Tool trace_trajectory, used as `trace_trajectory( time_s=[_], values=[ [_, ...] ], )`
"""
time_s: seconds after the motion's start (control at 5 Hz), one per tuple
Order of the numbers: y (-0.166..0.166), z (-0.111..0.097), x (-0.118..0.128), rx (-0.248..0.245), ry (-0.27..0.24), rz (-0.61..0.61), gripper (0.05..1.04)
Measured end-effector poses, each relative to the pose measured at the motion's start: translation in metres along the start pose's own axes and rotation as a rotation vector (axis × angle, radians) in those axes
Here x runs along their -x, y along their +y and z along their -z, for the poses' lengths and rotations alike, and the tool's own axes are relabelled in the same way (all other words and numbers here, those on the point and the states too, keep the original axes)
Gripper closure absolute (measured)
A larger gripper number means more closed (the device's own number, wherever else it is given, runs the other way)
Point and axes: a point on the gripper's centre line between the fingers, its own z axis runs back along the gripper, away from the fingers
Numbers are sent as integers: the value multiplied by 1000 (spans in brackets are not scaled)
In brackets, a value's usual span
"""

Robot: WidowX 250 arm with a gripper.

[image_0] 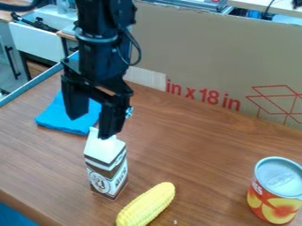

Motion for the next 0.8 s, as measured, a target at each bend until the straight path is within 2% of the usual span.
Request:
trace_trajectory(
  time_s=[0.2,0.4,0.6,0.8],
  values=[
    [-3,12,-5,12,-47,-46,85],
    [-5,18,-8,23,-64,-68,85],
    [-8,23,-9,42,-67,-74,85],
    [-2,38,-10,70,-41,-106,85]
  ],
)
